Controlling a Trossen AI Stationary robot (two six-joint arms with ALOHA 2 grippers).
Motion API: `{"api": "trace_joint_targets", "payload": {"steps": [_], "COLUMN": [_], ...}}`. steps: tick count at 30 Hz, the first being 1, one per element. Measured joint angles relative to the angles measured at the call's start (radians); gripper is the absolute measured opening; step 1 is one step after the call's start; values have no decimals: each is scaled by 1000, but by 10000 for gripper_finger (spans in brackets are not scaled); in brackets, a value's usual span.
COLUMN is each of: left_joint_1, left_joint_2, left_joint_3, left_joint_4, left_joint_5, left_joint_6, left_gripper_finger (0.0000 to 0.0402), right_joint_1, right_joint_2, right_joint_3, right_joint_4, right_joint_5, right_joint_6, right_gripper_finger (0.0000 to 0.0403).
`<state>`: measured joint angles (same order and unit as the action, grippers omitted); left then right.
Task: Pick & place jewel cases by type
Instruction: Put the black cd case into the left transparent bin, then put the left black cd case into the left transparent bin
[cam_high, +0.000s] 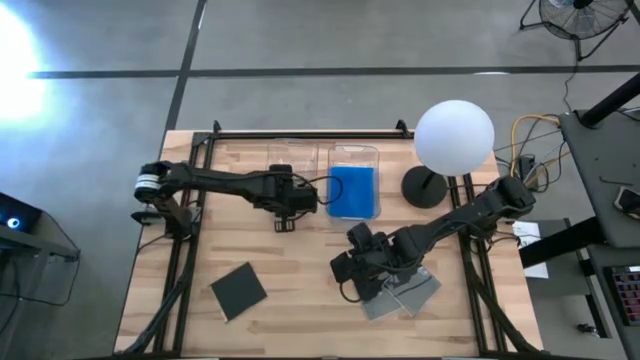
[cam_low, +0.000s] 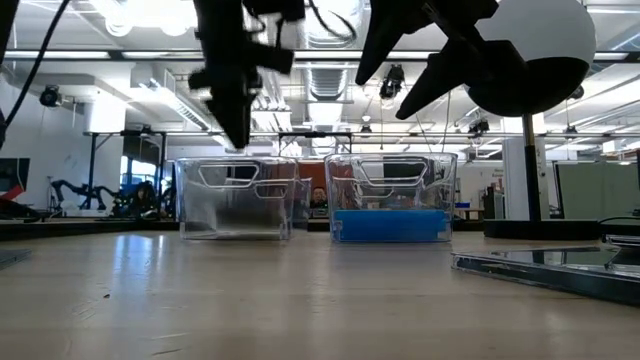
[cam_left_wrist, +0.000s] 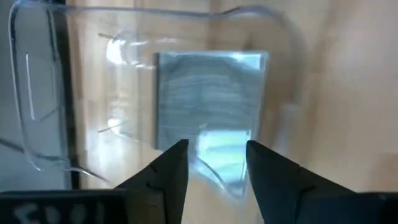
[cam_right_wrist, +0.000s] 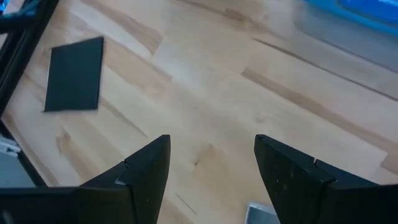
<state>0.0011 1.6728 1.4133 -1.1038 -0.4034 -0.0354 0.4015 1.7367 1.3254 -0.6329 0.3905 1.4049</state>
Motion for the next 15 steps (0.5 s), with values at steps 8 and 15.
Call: {"api": "trace_joint_targets", "payload": {"steps": [8,15], "left_joint_1": [-19,-81], "left_joint_2": [-150,-300], "left_joint_3": [93,23], "left_joint_4": [-25,-31], "left_joint_5": [197,436], "left_joint_6": [-120,-350], "left_gripper_finger": [145,145], "right_joint_1": [0,11], "right_joint_2": [-1,-2], "right_joint_3": [0,-3], "right_joint_4": [26,50], "right_joint_5": [-59,-193], "right_joint_6": [-51,-94], "right_gripper_finger": [228,228]}}
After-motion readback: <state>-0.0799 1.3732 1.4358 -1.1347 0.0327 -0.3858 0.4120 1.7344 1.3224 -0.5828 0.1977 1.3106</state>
